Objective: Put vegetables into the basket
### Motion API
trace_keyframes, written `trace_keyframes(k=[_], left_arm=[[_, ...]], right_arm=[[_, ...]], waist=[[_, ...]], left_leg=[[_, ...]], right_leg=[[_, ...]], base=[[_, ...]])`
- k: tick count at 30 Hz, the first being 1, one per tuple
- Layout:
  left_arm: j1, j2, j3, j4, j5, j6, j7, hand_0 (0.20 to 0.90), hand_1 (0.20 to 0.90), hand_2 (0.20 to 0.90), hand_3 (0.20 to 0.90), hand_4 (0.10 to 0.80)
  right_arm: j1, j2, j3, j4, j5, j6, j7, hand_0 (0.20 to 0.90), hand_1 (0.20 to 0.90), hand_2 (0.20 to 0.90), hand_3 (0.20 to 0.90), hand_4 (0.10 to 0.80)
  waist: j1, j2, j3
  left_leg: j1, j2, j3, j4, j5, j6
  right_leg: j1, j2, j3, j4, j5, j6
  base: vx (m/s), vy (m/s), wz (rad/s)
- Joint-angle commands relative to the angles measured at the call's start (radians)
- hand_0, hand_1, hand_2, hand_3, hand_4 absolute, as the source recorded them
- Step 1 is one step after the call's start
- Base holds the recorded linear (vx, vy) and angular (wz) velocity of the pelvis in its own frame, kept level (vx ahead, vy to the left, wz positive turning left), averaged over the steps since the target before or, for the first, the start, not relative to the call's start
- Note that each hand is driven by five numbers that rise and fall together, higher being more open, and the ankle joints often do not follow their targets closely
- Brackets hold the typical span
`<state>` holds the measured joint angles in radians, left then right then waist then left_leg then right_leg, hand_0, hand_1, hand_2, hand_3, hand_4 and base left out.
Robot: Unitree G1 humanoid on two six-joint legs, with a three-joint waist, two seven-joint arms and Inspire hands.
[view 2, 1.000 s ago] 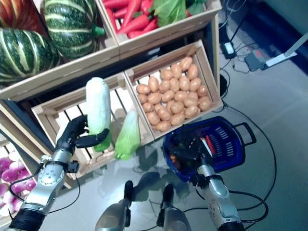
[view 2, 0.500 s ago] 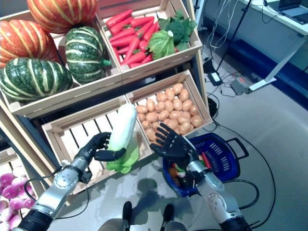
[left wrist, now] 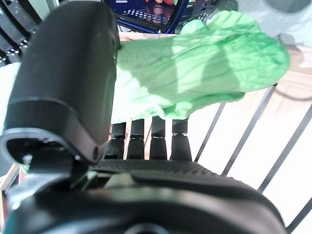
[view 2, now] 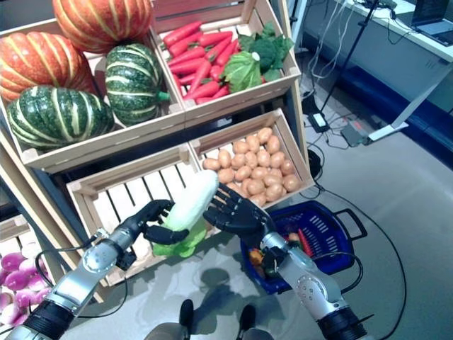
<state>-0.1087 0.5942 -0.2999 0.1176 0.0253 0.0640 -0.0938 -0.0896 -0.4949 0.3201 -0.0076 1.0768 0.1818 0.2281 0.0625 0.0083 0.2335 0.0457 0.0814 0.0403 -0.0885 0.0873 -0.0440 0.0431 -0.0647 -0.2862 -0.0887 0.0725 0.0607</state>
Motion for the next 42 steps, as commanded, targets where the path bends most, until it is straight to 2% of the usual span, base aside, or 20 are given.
trace_keyframes(k=[1,9,14,18,23,29,34,39,42], left_arm=[[-0.122,0.026,-0.065,-0.060,0.019,-0.083,-0.022,0.300,0.300,0.300,0.300,0.400],[-0.130,0.016,-0.091,-0.046,0.038,-0.087,-0.008,0.300,0.300,0.300,0.300,0.400],[-0.130,0.017,-0.088,-0.048,0.093,-0.069,0.069,0.300,0.300,0.300,0.300,0.400],[-0.129,0.023,-0.079,-0.046,0.146,-0.047,0.165,0.300,0.300,0.300,0.300,0.400],[-0.126,0.021,-0.071,-0.049,0.176,-0.048,0.198,0.300,0.300,0.300,0.300,0.400],[-0.148,0.029,-0.093,-0.058,0.288,-0.022,0.261,0.300,0.300,0.300,0.300,0.400],[-0.164,0.036,-0.109,-0.059,0.343,-0.021,0.268,0.300,0.300,0.300,0.300,0.400],[-0.169,0.025,-0.131,-0.063,0.303,-0.016,0.244,0.300,0.300,0.300,0.300,0.400],[-0.168,0.025,-0.136,-0.061,0.284,-0.028,0.242,0.300,0.300,0.300,0.300,0.400]], right_arm=[[-0.103,0.075,0.038,-0.112,0.130,-0.063,0.082,0.900,0.900,0.900,0.900,0.800],[-0.134,0.137,0.060,-0.107,0.187,-0.096,0.046,0.900,0.900,0.900,0.900,0.800],[-0.132,0.168,0.065,-0.100,0.196,-0.134,-0.050,0.900,0.900,0.900,0.900,0.800],[-0.129,0.189,0.061,-0.096,0.157,-0.186,-0.182,0.900,0.900,0.900,0.900,0.800],[-0.124,0.196,0.052,-0.093,0.139,-0.186,-0.247,0.900,0.900,0.900,0.900,0.800],[-0.139,0.204,0.057,-0.091,0.140,-0.207,-0.324,0.900,0.900,0.900,0.900,0.800],[-0.155,0.216,0.072,-0.096,0.155,-0.204,-0.308,0.900,0.900,0.900,0.900,0.800],[-0.163,0.235,0.084,-0.103,0.214,-0.217,-0.241,0.900,0.900,0.900,0.900,0.800],[-0.165,0.239,0.091,-0.108,0.234,-0.189,-0.220,0.900,0.900,0.900,0.900,0.800]], waist=[[0.012,-0.030,-0.133],[0.016,-0.027,-0.146],[0.017,-0.025,-0.151],[0.014,-0.023,-0.150],[0.011,-0.021,-0.147],[0.006,-0.023,-0.145],[0.008,-0.026,-0.145],[0.010,-0.028,-0.150],[0.011,-0.030,-0.154]], left_leg=[[0.012,0.012,-0.026,0.001,-0.063,-0.044],[0.016,0.014,-0.028,0.001,-0.068,-0.044],[0.017,0.014,-0.031,0.001,-0.069,-0.043],[0.015,0.014,-0.030,0.001,-0.069,-0.042],[0.016,0.015,-0.031,0.001,-0.068,-0.041],[0.009,0.011,-0.033,0.001,-0.061,-0.038],[0.012,0.010,-0.037,0.001,-0.065,-0.038],[0.015,0.011,-0.037,0.001,-0.067,-0.037],[0.016,0.011,-0.038,0.001,-0.069,-0.037]], right_leg=[[0.074,-0.104,0.020,0.001,-0.020,0.096],[0.074,-0.105,0.022,0.001,-0.024,0.097],[0.073,-0.106,0.024,0.001,-0.025,0.096],[0.068,-0.104,0.032,0.001,-0.024,0.095],[0.068,-0.103,0.035,0.001,-0.024,0.093],[0.059,-0.106,0.039,0.001,-0.015,0.092],[0.061,-0.106,0.040,0.001,-0.017,0.091],[0.065,-0.106,0.040,0.001,-0.019,0.092],[0.066,-0.107,0.040,0.001,-0.020,0.092]], base=[[0.000,0.000,0.00],[0.000,0.000,0.00],[0.000,0.000,0.00],[0.000,0.000,0.00],[0.000,0.000,0.00],[-0.020,0.001,0.00],[0.000,0.000,0.00],[0.000,0.000,0.00],[0.000,0.000,0.00]])
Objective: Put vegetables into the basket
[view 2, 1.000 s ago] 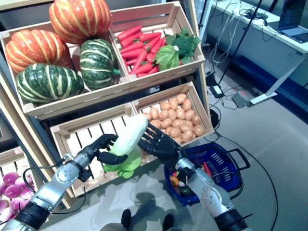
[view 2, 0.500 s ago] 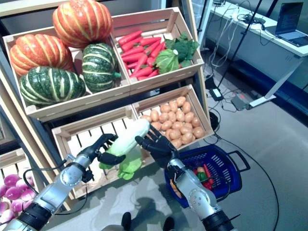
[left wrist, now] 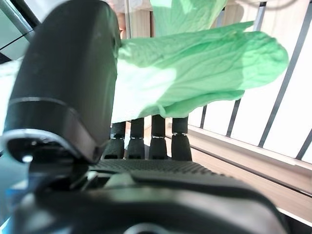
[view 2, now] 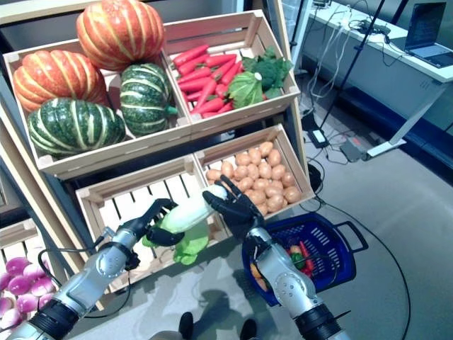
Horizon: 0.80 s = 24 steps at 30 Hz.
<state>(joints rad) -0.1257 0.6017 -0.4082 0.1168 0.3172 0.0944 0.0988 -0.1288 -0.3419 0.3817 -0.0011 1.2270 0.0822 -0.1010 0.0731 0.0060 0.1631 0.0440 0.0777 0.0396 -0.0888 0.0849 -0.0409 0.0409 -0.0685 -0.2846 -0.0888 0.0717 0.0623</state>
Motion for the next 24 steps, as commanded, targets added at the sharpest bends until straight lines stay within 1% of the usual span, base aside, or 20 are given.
trace_keyframes(k=[1,8,10,11,15,19,24], left_arm=[[-0.151,0.017,-0.027,-0.060,-0.007,-0.063,0.049,0.300,0.300,0.300,0.300,0.400],[-0.145,0.008,-0.018,-0.059,-0.064,-0.070,0.059,0.300,0.300,0.300,0.300,0.400],[-0.139,-0.002,-0.014,-0.052,-0.135,-0.062,0.050,0.300,0.300,0.300,0.300,0.400],[-0.137,-0.007,-0.013,-0.050,-0.151,-0.064,0.050,0.300,0.300,0.300,0.300,0.400],[-0.130,-0.039,-0.022,-0.035,-0.238,-0.078,0.038,0.300,0.300,0.300,0.300,0.400],[-0.129,-0.060,-0.034,-0.017,-0.297,-0.083,0.029,0.300,0.300,0.300,0.300,0.400],[-0.131,-0.074,-0.045,-0.004,-0.291,-0.099,0.023,0.300,0.300,0.300,0.300,0.400]], right_arm=[[-0.128,0.086,0.032,-0.112,0.090,-0.078,0.114,0.900,0.900,0.900,0.900,0.800],[-0.116,0.092,0.056,-0.103,0.135,-0.028,0.186,0.900,0.900,0.900,0.900,0.800],[-0.117,0.100,0.065,-0.098,0.173,-0.022,0.233,0.900,0.900,0.900,0.900,0.800],[-0.118,0.104,0.067,-0.096,0.184,-0.024,0.245,0.900,0.900,0.900,0.900,0.800],[-0.127,0.129,0.083,-0.084,0.218,-0.039,0.304,0.900,0.900,0.900,0.900,0.800],[-0.134,0.142,0.094,-0.077,0.209,-0.031,0.315,0.900,0.900,0.900,0.900,0.800],[-0.135,0.142,0.098,-0.063,0.170,0.001,0.311,0.900,0.900,0.900,0.900,0.800]], waist=[[0.001,-0.027,-0.084],[0.006,-0.033,-0.087],[0.008,-0.035,-0.087],[0.010,-0.035,-0.087],[0.016,-0.037,-0.087],[0.017,-0.038,-0.090],[0.014,-0.041,-0.094]], left_leg=[[0.017,0.015,-0.036,0.002,-0.066,-0.041],[0.015,0.016,-0.038,0.002,-0.066,-0.041],[0.013,0.015,-0.041,0.002,-0.065,-0.040],[0.018,0.017,-0.041,0.002,-0.074,-0.042],[0.020,0.016,-0.044,0.002,-0.075,-0.040],[0.020,0.015,-0.044,0.002,-0.076,-0.039],[0.019,0.014,-0.040,0.002,-0.076,-0.037]], right_leg=[[0.068,-0.104,0.038,0.002,-0.019,0.091],[0.065,-0.104,0.035,0.002,-0.018,0.091],[0.064,-0.103,0.036,0.002,-0.018,0.090],[0.069,-0.101,0.036,0.002,-0.026,0.090],[0.073,-0.101,0.037,0.002,-0.027,0.089],[0.073,-0.102,0.037,0.002,-0.027,0.089],[0.071,-0.103,0.040,0.002,-0.026,0.090]], base=[[0.000,0.000,0.00],[0.000,0.000,0.00],[0.000,0.000,0.00],[0.000,0.000,0.00],[-0.001,-0.001,0.01],[0.000,0.000,0.00],[0.000,0.000,0.00]])
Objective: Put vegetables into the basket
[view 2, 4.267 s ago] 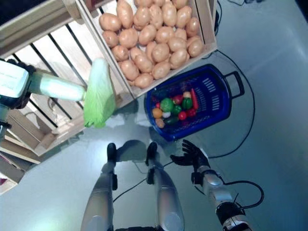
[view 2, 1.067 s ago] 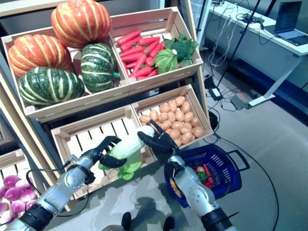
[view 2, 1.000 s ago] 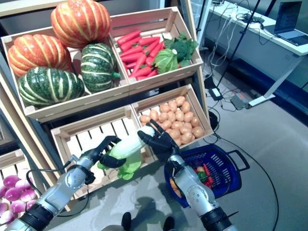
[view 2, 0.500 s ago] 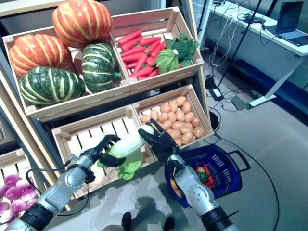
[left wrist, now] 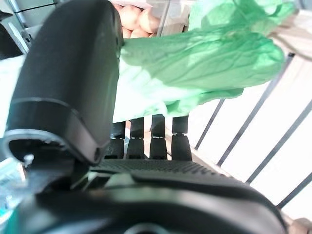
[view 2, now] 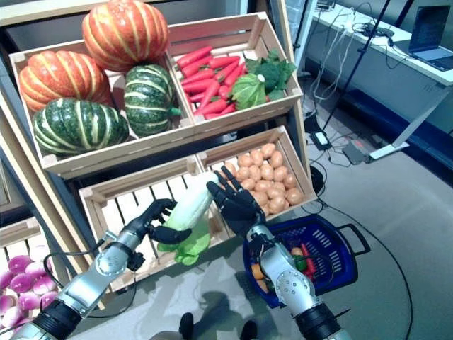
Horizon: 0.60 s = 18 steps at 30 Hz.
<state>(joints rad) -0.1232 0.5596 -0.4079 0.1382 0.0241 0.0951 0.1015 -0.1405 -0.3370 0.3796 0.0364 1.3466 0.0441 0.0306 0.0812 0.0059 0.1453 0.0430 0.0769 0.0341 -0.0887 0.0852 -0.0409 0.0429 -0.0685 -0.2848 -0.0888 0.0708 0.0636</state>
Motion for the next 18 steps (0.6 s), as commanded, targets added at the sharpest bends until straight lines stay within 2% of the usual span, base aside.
trace_keyframes(k=[1,18], left_arm=[[-0.137,-0.033,-0.049,-0.022,-0.001,-0.102,0.021,0.300,0.300,0.300,0.300,0.400],[-0.147,-0.010,-0.055,-0.054,0.051,-0.095,-0.015,0.300,0.300,0.300,0.300,0.400]], right_arm=[[-0.125,0.133,0.102,-0.090,0.032,0.039,0.183,0.900,0.900,0.900,0.900,0.800],[-0.135,0.066,0.133,-0.042,-0.250,0.148,0.175,0.900,0.900,0.900,0.900,0.800]], waist=[[0.006,-0.041,-0.076],[0.000,-0.046,-0.078]], left_leg=[[0.019,0.015,-0.036,0.001,-0.076,-0.037],[0.008,0.014,-0.040,0.001,-0.060,-0.037]], right_leg=[[0.067,-0.104,0.041,0.002,-0.024,0.089],[0.054,-0.108,0.051,0.002,-0.009,0.090]], base=[[0.000,0.000,0.00],[0.000,0.000,0.00]])
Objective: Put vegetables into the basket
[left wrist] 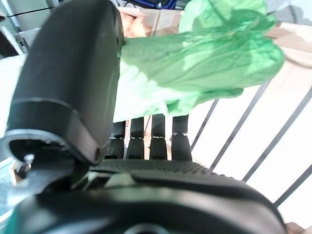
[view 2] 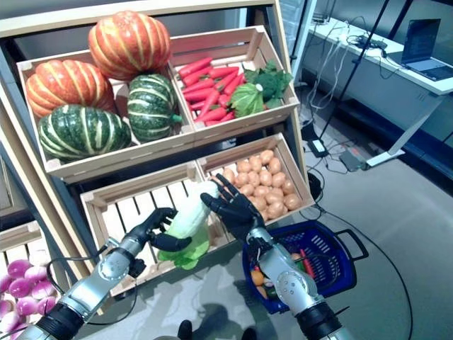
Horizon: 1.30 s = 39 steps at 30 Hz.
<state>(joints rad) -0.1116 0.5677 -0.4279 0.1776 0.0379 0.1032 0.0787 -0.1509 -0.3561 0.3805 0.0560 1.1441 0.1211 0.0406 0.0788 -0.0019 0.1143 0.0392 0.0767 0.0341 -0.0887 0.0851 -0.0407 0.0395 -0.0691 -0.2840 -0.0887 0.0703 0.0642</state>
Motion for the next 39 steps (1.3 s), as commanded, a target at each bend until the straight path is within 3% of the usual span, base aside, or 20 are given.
trace_keyframes(k=[1,6,16,17,18,20,39], left_arm=[[-0.160,-0.014,-0.035,-0.098,0.039,-0.100,0.004,0.300,0.300,0.300,0.300,0.400],[-0.155,-0.005,-0.024,-0.111,0.037,-0.095,0.002,0.300,0.300,0.300,0.300,0.400],[-0.147,-0.006,-0.017,-0.136,0.023,-0.108,0.004,0.300,0.300,0.300,0.300,0.400],[-0.145,-0.006,-0.016,-0.138,0.023,-0.108,0.004,0.300,0.300,0.300,0.300,0.400],[-0.145,-0.007,-0.016,-0.143,0.023,-0.104,0.004,0.300,0.300,0.300,0.300,0.400],[-0.139,-0.005,-0.011,-0.151,0.021,-0.099,0.005,0.300,0.300,0.300,0.300,0.400],[-0.127,0.008,0.003,-0.190,0.001,-0.087,0.018,0.300,0.300,0.300,0.300,0.400]], right_arm=[[-0.126,0.078,0.137,-0.059,-0.066,0.079,0.160,0.900,0.900,0.900,0.900,0.800],[-0.126,0.061,0.142,-0.046,-0.092,0.096,0.146,0.900,0.900,0.900,0.900,0.800],[-0.122,0.102,0.153,-0.029,0.047,0.112,0.149,0.900,0.900,0.900,0.900,0.800],[-0.121,0.103,0.153,-0.029,0.047,0.114,0.146,0.860,0.860,0.860,0.860,0.773],[-0.120,0.106,0.155,-0.028,0.049,0.119,0.141,0.589,0.589,0.589,0.589,0.593],[-0.117,0.107,0.154,-0.022,0.047,0.133,0.147,0.300,0.300,0.300,0.300,0.400],[-0.112,0.098,0.148,-0.030,0.078,0.089,0.144,0.300,0.300,0.300,0.300,0.400]], waist=[[0.002,-0.038,-0.046],[0.002,-0.039,-0.044],[0.011,-0.035,-0.046],[0.011,-0.035,-0.045],[0.011,-0.034,-0.045],[0.012,-0.033,-0.045],[0.018,-0.030,-0.042]], left_leg=[[0.013,0.015,-0.040,0.001,-0.060,-0.037],[0.017,0.015,-0.042,0.001,-0.060,-0.036],[0.020,0.014,-0.047,0.001,-0.061,-0.037],[0.020,0.014,-0.048,0.001,-0.062,-0.036],[0.020,0.013,-0.049,0.001,-0.061,-0.036],[0.020,0.013,-0.047,0.001,-0.062,-0.035],[0.020,0.014,-0.055,0.001,-0.061,-0.037]], right_leg=[[0.057,-0.108,0.050,0.001,-0.007,0.090],[0.061,-0.107,0.052,0.001,-0.007,0.089],[0.066,-0.109,0.049,0.001,-0.007,0.088],[0.066,-0.109,0.048,0.001,-0.008,0.088],[0.066,-0.109,0.049,0.001,-0.008,0.088],[0.066,-0.110,0.049,0.001,-0.007,0.088],[0.067,-0.106,0.047,0.001,-0.010,0.085]], base=[[0.000,0.000,0.00],[0.000,0.000,0.00],[0.000,0.000,0.00],[0.000,0.000,0.00],[0.000,0.000,0.00],[0.000,0.000,0.00],[0.000,0.000,0.00]])
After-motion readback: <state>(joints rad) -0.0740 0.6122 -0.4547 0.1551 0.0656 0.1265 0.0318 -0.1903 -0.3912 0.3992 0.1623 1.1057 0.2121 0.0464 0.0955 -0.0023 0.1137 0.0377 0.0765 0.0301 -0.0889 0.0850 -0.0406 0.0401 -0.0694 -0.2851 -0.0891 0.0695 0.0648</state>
